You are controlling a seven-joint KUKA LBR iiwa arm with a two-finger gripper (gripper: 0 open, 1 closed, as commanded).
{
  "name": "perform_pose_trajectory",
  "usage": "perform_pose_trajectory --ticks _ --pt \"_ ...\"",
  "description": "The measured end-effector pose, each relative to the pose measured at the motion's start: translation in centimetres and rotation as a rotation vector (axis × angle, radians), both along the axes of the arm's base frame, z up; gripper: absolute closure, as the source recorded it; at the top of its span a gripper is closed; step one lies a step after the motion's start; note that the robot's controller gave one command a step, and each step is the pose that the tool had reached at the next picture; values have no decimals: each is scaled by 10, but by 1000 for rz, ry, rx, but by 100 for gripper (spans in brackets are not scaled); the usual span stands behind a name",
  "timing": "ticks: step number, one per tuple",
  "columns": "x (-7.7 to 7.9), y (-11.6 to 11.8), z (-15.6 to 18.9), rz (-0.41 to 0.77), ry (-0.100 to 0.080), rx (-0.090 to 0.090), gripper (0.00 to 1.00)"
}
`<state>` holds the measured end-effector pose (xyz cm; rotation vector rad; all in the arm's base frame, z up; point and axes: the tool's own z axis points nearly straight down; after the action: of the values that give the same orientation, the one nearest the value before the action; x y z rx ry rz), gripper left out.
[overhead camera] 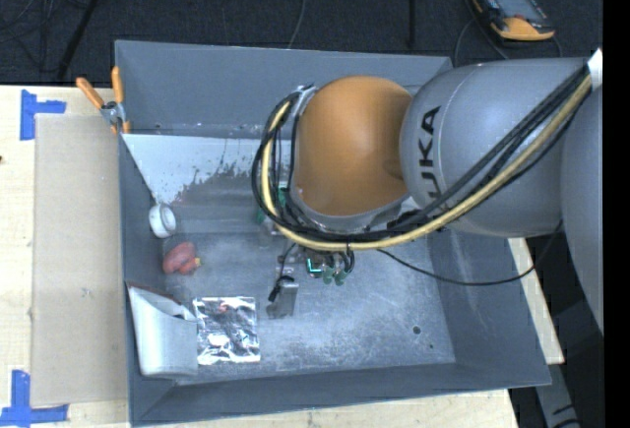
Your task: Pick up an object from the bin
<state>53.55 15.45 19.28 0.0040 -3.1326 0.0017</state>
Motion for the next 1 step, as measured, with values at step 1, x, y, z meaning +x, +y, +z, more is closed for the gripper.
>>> perform_pose_trajectory --ticks 1 --pt "-27 32 -127 263 -1 1 0"
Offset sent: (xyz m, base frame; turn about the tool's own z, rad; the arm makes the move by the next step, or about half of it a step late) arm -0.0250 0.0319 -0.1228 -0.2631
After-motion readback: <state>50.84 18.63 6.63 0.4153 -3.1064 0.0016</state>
